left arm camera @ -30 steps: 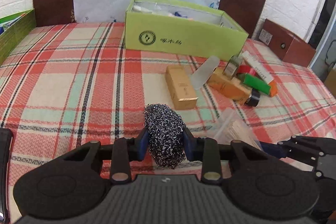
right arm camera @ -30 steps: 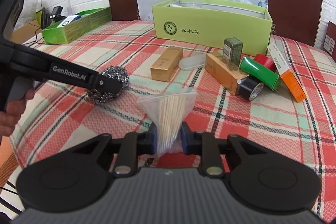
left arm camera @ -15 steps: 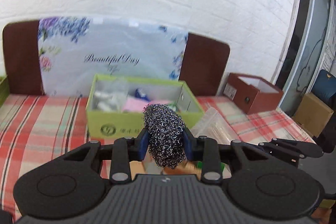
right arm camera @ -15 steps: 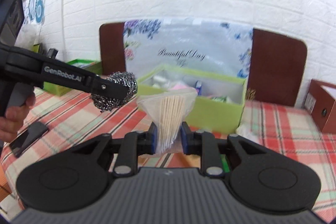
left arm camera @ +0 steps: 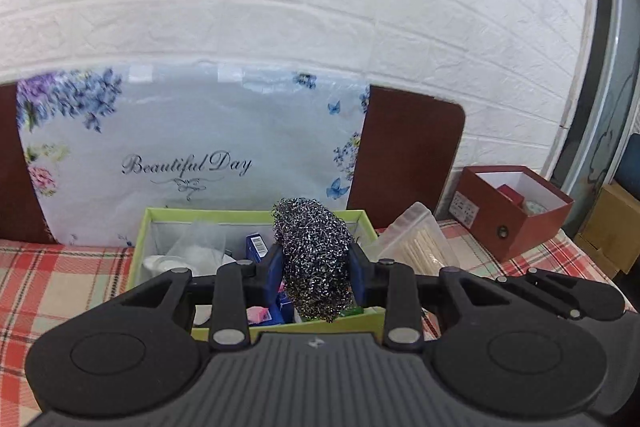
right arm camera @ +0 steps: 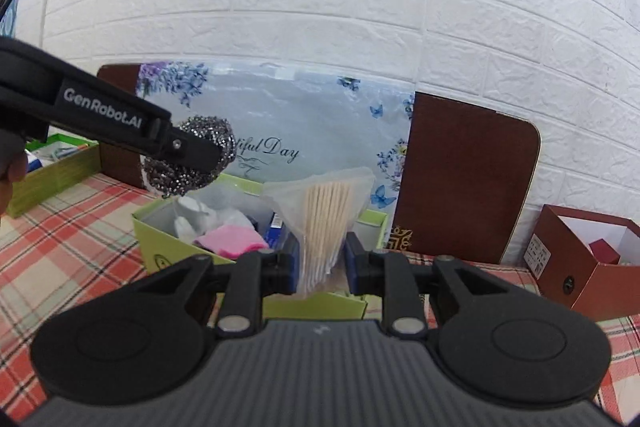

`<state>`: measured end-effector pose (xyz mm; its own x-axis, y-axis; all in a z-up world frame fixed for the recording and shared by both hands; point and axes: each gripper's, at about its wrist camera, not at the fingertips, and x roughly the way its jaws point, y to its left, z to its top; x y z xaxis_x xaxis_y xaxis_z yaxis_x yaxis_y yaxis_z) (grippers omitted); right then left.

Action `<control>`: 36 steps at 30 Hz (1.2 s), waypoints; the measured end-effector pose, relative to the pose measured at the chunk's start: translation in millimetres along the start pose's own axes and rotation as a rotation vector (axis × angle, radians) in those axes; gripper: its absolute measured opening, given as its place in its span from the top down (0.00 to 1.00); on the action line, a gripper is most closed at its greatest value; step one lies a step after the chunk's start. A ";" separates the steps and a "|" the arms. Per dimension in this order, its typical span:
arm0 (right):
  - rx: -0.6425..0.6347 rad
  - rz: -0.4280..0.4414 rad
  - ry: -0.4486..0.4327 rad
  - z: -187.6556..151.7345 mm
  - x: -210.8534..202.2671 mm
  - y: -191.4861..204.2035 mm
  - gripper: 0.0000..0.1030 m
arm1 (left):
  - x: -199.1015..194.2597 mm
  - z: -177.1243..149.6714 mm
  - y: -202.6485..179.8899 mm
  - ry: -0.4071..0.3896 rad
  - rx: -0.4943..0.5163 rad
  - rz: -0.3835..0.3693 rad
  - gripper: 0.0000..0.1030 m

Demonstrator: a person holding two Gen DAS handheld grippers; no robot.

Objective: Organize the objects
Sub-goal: 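Carry the steel wool and swab bag into the lime-green box and release, then withdraw both grippers back toward the gold cosmetic boxes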

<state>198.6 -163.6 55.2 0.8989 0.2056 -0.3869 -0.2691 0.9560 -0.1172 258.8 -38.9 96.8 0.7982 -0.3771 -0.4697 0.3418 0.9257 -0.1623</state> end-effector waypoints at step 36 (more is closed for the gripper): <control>-0.020 -0.082 -0.092 -20.1 -7.8 -30.0 0.00 | -27.1 -38.3 16.3 -0.021 -0.106 0.102 0.16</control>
<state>192.7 -198.2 43.4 0.9459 0.1461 -0.2897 -0.1994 0.9662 -0.1637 223.8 -12.4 73.6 0.8367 -0.2801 -0.4707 0.2047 0.9570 -0.2056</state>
